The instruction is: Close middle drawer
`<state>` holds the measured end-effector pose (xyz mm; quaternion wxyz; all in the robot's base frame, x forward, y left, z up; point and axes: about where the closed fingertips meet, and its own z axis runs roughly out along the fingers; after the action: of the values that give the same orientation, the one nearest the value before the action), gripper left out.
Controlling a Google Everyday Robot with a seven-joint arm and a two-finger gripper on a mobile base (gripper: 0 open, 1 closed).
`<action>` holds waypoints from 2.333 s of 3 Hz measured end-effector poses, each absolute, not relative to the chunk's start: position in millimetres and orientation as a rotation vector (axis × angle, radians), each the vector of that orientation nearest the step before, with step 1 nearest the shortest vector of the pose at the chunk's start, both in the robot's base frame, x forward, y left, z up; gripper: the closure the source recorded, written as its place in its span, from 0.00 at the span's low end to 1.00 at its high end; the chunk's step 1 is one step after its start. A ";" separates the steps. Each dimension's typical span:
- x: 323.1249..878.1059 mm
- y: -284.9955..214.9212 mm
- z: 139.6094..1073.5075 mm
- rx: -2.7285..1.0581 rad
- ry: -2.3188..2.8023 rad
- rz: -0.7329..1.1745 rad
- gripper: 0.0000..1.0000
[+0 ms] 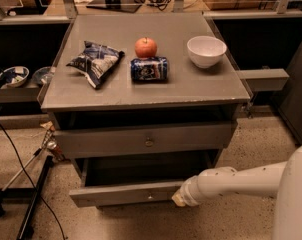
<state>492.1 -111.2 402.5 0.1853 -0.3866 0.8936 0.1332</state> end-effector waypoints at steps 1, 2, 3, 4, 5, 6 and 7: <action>493.0 -111.5 401.0 -1.082 2.519 0.373 1.00; 495.7 -110.8 402.7 -1.078 2.515 0.365 1.00; 504.5 -108.1 406.7 -1.071 2.504 0.351 1.00; 539.7 -94.7 423.4 -1.044 2.457 0.326 1.00; 539.7 -94.7 423.4 -1.044 2.457 0.326 1.00; 557.4 -92.7 426.5 -1.017 2.438 0.306 1.00; 556.6 -93.3 426.5 -1.017 2.438 0.306 1.00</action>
Offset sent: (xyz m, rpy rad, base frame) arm 0.1203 0.0361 0.0377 -0.0399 -0.1654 -0.0788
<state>556.6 -93.3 426.5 0.2390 -0.3714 0.8902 0.1116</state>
